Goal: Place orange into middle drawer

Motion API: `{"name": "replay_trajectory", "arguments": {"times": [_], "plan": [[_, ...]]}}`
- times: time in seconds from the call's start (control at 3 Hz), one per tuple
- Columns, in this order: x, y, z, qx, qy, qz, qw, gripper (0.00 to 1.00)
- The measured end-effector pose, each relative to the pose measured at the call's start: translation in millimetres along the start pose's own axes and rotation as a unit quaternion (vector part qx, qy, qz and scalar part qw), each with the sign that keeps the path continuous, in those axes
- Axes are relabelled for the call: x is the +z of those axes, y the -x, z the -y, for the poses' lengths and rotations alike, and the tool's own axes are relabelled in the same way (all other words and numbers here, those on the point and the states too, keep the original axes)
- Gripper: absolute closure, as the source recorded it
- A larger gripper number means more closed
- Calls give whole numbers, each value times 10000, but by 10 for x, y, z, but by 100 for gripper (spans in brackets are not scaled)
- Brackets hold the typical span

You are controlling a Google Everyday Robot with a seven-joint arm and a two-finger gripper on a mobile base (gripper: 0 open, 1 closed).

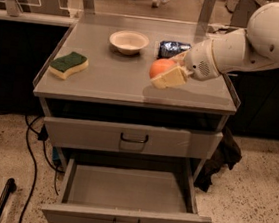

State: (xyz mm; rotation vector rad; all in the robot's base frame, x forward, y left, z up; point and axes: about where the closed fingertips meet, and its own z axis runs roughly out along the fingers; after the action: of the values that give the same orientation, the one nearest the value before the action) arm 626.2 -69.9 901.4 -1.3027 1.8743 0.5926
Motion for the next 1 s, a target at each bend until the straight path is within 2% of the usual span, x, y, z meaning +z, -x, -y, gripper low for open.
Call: {"name": "replay_trajectory", "arguments": {"times": [0.33, 0.67, 1.0], "plan": [[-56, 36, -65, 15, 15, -24, 10000, 100], [-303, 83, -280, -91, -2, 4, 10000, 100], [-616, 82, -613, -194, -55, 26, 9998, 100]]}}
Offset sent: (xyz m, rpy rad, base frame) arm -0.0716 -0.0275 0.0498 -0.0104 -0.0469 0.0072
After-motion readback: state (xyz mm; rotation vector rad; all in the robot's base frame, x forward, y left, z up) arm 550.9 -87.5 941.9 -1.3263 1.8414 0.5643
